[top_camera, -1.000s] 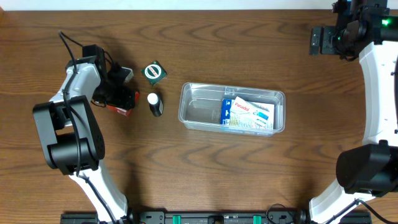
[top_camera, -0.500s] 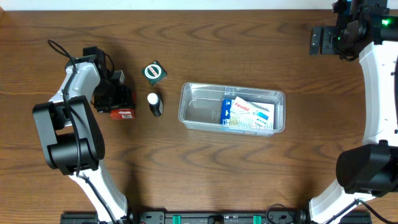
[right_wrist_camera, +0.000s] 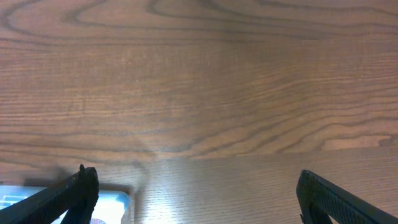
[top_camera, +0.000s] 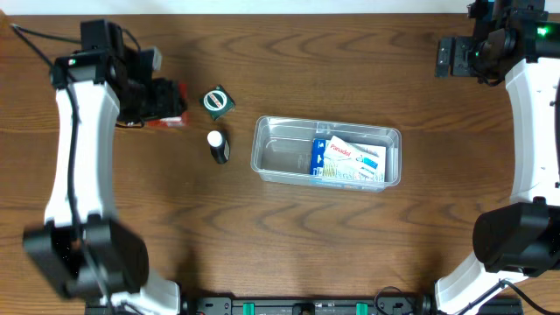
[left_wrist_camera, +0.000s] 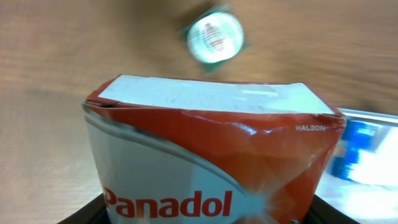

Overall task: Pack container
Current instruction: 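Carry the red box over the container with the left gripper, then lower the red box into the container's left end and release, then retract the left gripper toward the green Zam-Buk box, then grasp the green Zam-Buk box with the left gripper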

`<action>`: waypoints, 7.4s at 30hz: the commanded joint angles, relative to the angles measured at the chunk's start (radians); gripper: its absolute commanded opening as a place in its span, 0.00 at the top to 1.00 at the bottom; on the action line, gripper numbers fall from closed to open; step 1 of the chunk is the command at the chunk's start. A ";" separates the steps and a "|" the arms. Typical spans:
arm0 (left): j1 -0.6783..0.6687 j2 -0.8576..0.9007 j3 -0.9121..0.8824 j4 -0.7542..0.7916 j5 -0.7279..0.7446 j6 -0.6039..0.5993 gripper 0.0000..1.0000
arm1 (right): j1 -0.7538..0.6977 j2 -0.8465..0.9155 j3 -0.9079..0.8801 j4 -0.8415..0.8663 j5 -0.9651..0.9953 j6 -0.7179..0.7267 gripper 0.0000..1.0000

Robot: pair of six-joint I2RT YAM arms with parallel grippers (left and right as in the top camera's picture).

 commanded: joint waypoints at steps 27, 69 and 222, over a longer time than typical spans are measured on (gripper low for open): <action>-0.713 0.262 -0.016 0.145 -0.257 -0.480 0.37 | -0.003 0.004 0.014 0.002 0.003 0.009 0.01; -0.719 0.323 -0.117 0.218 -0.291 -0.608 0.37 | -0.003 0.004 0.014 0.002 0.003 0.009 0.01; -0.197 0.540 -0.090 0.664 -0.330 0.547 0.02 | -0.002 0.004 0.014 0.002 0.003 0.009 0.01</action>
